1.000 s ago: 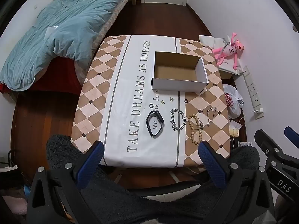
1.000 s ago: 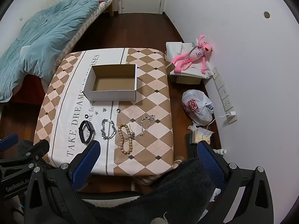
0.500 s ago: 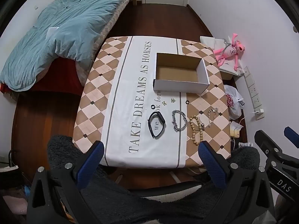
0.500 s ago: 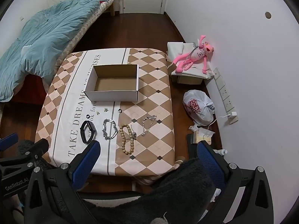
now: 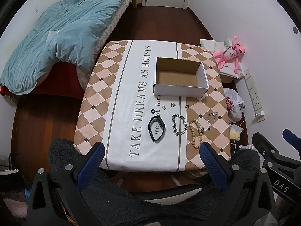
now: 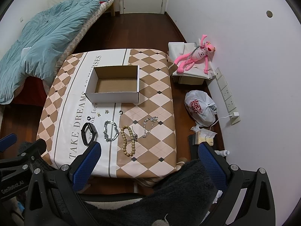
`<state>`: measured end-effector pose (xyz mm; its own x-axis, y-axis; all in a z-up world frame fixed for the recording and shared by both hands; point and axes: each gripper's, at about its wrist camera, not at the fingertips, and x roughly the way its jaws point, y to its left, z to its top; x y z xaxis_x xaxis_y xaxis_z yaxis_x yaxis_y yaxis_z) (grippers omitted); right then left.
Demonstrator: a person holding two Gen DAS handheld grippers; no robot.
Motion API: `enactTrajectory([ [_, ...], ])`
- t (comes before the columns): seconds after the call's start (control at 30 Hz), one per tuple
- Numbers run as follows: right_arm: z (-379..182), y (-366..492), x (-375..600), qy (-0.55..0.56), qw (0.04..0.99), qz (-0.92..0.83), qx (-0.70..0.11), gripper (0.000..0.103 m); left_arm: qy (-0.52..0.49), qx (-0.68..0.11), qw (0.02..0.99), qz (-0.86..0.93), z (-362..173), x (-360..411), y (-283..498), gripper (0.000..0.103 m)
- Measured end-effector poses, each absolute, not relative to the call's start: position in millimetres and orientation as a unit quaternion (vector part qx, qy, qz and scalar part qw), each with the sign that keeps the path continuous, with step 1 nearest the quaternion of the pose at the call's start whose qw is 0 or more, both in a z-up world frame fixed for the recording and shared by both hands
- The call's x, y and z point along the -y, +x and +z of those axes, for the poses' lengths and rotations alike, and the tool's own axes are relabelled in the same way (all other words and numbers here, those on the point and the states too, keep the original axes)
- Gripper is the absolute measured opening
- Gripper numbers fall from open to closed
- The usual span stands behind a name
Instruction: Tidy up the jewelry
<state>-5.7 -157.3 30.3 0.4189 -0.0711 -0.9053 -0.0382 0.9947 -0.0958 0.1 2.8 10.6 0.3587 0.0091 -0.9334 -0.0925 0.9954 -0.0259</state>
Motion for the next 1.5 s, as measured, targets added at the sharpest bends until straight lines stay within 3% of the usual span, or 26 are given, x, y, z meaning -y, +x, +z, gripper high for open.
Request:
enactTrajectory([
  [1.5, 37.1, -5.4, 155.2, -0.047, 0.843, -0.009, -0.535, 0.103, -0.038, -0.561, 0.826, 0.028, 16.7, -1.3, 2.3, 0.103],
])
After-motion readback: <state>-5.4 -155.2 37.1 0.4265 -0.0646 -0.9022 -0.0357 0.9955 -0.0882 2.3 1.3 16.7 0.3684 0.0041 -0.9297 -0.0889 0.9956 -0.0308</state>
